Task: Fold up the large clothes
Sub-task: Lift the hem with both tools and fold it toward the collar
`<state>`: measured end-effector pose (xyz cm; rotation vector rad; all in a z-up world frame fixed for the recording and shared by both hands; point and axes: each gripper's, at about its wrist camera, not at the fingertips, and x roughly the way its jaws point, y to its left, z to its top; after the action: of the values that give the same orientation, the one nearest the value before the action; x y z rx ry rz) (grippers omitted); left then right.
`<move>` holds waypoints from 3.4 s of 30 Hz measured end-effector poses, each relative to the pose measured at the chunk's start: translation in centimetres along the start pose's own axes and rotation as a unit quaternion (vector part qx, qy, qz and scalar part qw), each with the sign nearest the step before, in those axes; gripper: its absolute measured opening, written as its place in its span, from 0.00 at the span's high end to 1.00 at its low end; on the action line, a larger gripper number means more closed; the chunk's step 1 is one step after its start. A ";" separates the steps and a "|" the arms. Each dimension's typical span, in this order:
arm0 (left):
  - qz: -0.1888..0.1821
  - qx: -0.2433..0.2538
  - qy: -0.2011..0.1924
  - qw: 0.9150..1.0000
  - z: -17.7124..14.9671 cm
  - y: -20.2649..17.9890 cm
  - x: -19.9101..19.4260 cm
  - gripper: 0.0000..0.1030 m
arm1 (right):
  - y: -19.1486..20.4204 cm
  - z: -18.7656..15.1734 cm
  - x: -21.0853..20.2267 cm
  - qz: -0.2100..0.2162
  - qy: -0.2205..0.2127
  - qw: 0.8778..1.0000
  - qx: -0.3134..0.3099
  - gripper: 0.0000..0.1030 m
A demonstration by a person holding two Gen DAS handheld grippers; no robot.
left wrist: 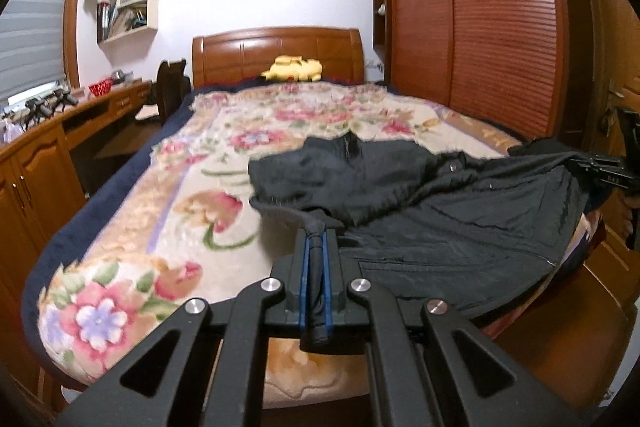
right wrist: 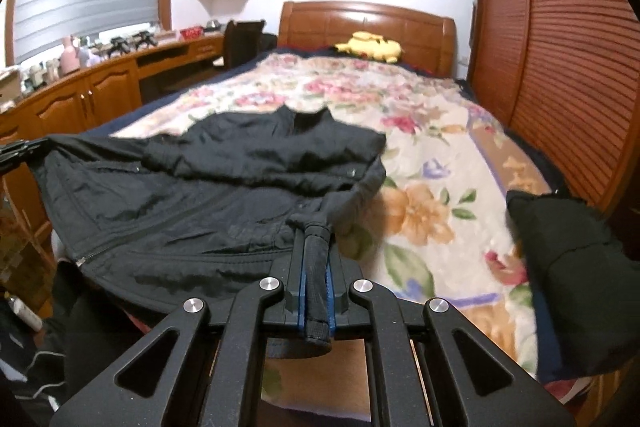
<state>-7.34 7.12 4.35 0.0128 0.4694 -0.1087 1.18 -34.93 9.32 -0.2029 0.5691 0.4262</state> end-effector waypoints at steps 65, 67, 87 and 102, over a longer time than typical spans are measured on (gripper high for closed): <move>0.087 -0.009 0.078 0.993 13.1 7.8 34.0 0.94 | -9.9 16.8 33.6 -0.078 0.026 0.997 0.009 0.96; 0.086 -0.016 0.083 0.993 13.0 7.9 34.5 0.93 | -10.1 16.7 35.3 -0.083 0.036 0.996 0.011 0.96; 0.025 -0.013 0.144 0.989 3.2 7.9 28.7 0.57 | -10.8 13.4 34.6 -0.080 0.085 0.993 0.005 0.22; 0.043 -0.021 0.139 0.989 -0.1 6.7 26.0 0.52 | -12.6 8.6 39.1 -0.001 0.203 0.976 0.075 0.68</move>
<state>16.32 11.13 -7.58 0.0070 0.7484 -0.0109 40.55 -30.60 -4.64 -0.1445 0.9998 0.3390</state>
